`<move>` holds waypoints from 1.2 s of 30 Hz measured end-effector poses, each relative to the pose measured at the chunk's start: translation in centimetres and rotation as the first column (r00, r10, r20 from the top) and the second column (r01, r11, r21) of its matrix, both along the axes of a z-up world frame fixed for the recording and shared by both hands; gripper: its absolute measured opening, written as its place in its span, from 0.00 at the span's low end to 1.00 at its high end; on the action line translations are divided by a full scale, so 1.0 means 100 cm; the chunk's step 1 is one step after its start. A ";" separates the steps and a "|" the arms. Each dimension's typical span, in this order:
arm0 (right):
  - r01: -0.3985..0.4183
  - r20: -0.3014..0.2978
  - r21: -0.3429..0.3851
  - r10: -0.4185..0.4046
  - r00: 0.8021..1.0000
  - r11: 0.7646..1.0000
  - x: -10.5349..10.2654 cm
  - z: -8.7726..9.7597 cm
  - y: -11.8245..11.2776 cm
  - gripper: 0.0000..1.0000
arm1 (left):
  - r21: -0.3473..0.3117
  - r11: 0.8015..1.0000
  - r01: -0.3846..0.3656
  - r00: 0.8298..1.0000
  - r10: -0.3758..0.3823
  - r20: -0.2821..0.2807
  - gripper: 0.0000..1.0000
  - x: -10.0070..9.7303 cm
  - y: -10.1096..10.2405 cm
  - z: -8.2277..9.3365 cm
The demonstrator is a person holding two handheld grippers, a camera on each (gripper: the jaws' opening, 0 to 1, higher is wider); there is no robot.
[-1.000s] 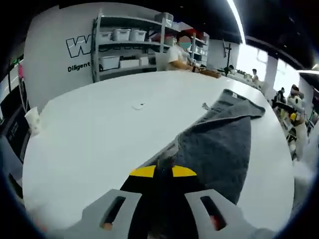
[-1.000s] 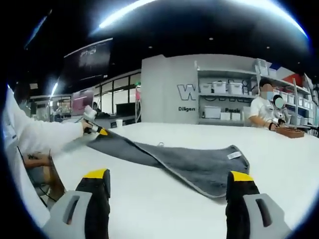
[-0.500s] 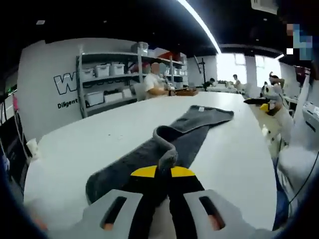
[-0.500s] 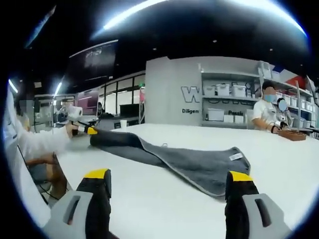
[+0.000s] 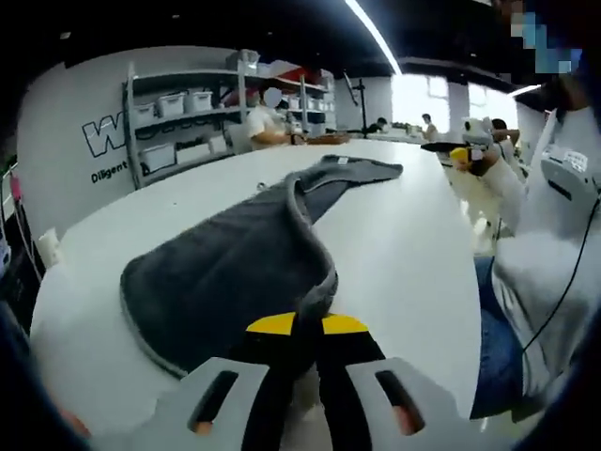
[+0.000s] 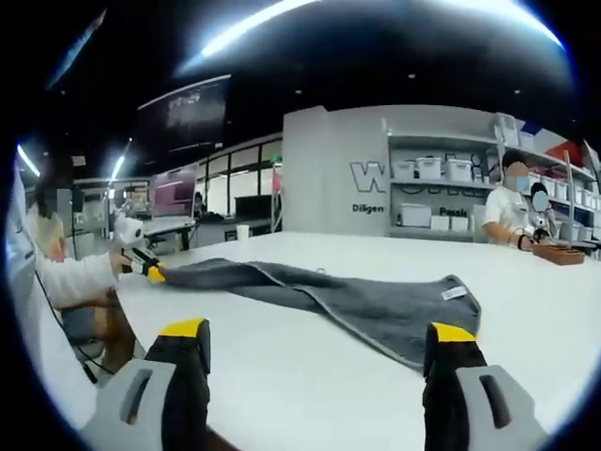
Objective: Open the folded towel by lifting each exposed corner and separating the folded layers until the towel lies flat within the target outline without major curled edges
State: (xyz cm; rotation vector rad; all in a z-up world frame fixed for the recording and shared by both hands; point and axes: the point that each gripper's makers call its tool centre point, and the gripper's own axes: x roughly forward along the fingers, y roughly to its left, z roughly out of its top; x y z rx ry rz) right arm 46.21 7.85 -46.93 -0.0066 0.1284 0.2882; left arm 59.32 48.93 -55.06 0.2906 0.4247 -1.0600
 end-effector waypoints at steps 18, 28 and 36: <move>-0.047 -0.014 -0.009 0.047 0.999 0.999 -0.001 -0.005 -0.008 0.93 | -0.101 0.934 -0.343 0.938 0.347 0.022 0.67 -0.019 0.017 0.045; -0.120 -0.051 -0.119 0.115 0.992 0.986 0.017 -0.005 0.001 0.94 | -0.151 0.862 -0.485 0.861 0.500 0.091 0.88 -0.051 -0.016 0.093; -0.228 -0.102 -0.214 0.211 0.972 0.950 0.042 -0.001 0.012 0.92 | -0.110 0.848 -0.518 0.848 0.526 0.060 1.00 -0.077 -0.040 0.080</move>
